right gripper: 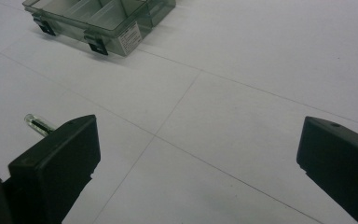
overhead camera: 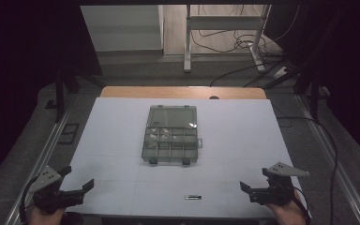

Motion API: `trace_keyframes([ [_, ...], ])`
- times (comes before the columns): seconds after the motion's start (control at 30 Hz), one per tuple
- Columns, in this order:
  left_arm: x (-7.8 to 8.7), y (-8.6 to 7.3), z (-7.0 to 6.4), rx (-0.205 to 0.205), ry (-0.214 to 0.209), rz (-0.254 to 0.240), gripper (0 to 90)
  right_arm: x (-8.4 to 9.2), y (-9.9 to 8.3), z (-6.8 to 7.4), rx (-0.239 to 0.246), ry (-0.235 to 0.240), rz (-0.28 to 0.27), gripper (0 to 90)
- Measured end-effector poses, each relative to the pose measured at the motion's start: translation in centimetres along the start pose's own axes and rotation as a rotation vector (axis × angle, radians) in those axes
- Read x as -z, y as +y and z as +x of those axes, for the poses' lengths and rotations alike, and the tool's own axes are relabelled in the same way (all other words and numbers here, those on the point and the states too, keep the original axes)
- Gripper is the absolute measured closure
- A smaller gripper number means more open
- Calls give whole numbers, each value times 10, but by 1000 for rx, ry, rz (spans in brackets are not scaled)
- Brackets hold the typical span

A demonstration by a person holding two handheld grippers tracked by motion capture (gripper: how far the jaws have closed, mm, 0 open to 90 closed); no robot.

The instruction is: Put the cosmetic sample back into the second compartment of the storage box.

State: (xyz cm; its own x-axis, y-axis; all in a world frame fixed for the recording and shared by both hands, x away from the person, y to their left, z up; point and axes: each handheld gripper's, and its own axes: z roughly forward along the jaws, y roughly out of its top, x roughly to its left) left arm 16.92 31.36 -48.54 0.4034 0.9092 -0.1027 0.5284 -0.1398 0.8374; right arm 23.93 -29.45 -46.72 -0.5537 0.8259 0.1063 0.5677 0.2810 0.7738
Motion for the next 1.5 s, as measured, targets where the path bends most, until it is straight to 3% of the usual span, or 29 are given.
trace_keyframes([
  [0.97,-1,0,2,18,-12,15,30,-11,4,10,76,50,26,0],
  [1.5,-2,0,3,23,-13,17,33,-22,13,16,110,104,21,0],
])
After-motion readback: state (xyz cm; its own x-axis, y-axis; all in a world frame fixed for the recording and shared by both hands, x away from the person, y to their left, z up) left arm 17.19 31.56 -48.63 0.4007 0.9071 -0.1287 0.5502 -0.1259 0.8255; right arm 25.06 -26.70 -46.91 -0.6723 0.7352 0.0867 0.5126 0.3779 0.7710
